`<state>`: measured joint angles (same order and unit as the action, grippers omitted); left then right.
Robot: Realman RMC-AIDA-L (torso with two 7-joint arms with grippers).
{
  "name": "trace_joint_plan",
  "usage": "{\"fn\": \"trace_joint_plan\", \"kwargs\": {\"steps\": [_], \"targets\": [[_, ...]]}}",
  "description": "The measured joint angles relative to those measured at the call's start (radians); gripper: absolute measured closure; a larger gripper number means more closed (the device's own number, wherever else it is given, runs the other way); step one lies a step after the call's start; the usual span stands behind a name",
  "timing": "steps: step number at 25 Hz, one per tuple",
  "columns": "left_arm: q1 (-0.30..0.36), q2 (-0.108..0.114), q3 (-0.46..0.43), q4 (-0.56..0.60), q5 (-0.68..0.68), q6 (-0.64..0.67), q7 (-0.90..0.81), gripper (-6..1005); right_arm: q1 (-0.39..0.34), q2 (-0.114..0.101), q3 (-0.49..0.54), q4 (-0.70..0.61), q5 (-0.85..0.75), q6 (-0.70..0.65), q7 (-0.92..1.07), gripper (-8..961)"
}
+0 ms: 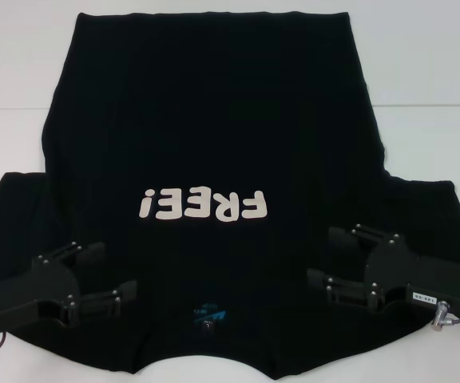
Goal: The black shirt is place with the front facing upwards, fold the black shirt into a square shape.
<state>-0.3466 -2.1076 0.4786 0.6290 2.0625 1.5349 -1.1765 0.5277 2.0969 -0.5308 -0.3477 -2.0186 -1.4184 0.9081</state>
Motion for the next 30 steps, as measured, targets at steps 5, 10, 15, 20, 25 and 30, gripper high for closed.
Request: {"fn": "trace_joint_plan", "kwargs": {"steps": [5,10,15,20,25,30], "targets": [[0.001,0.0,0.0,0.0,-0.001,0.001,0.0,54,0.0,0.0,0.0,0.0,0.0,0.0,0.0,119],[0.001,-0.002,0.0,0.0,-0.001,0.002,0.0,57,0.0,0.0,0.0,-0.001,0.0,0.0,0.0,119],[0.001,-0.002,0.0,0.0,0.0,0.002,0.0,61,0.0,0.0,0.0,-0.001,0.0,0.0,0.0,120],[0.001,-0.002,0.0,-0.001,0.0,0.002,-0.005,64,0.0,0.0,0.0,-0.001,0.0,-0.001,0.0,120],[0.003,0.003,-0.007,-0.006,-0.01,0.035,-0.064,68,0.0,0.002,0.0,0.0,0.0,-0.001,0.0,120],[-0.007,0.021,-0.035,0.0,-0.009,0.09,-0.264,71,0.0,0.002,0.001,0.003,0.001,-0.001,0.0,120]]}}
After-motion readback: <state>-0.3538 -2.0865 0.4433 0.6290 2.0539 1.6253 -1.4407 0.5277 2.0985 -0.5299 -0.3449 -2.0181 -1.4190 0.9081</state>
